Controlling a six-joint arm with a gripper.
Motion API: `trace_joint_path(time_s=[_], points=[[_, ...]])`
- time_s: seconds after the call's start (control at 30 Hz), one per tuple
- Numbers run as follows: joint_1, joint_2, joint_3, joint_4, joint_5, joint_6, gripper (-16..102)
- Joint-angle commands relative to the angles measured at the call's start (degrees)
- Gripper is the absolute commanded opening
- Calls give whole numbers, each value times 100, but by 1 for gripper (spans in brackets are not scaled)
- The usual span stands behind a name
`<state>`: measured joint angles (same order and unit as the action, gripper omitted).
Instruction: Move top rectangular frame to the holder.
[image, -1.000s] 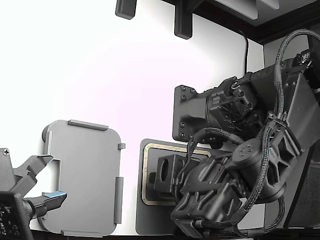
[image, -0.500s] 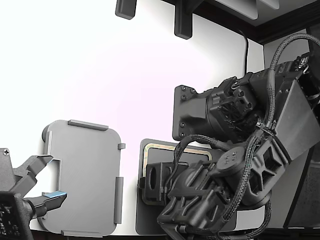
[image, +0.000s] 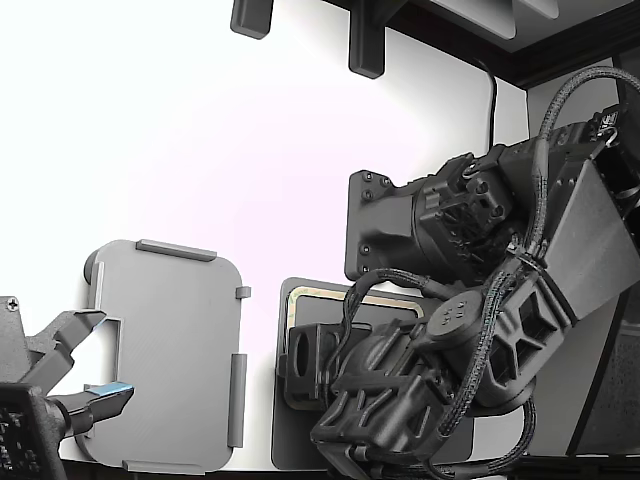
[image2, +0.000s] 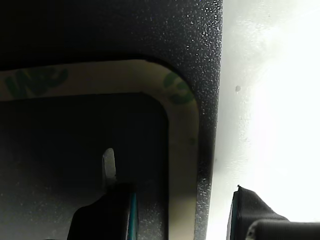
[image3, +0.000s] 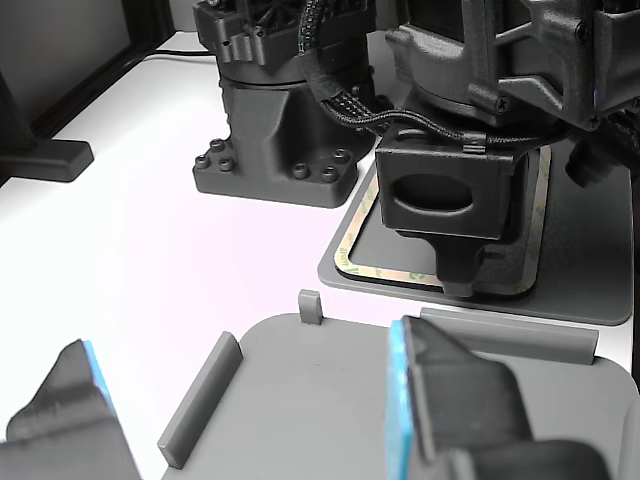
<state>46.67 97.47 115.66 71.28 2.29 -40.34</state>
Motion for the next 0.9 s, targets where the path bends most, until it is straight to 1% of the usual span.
trace_joint_path(time_s=[0.0,0.03,0.1,0.33,0.5,0.7,0.87], points=[[-105,123,-97,-53,0,-26,69],[-105,114,-97,-62,0,-26,65],[-105,114,-97,-70,0,-18,60],[-105,88,-70,-105,9,-88,57],[-123,44,-62,-141,18,-114,51],[-149,35,-35,-167,35,-141,49],[-167,18,35,-281,26,-167,42]])
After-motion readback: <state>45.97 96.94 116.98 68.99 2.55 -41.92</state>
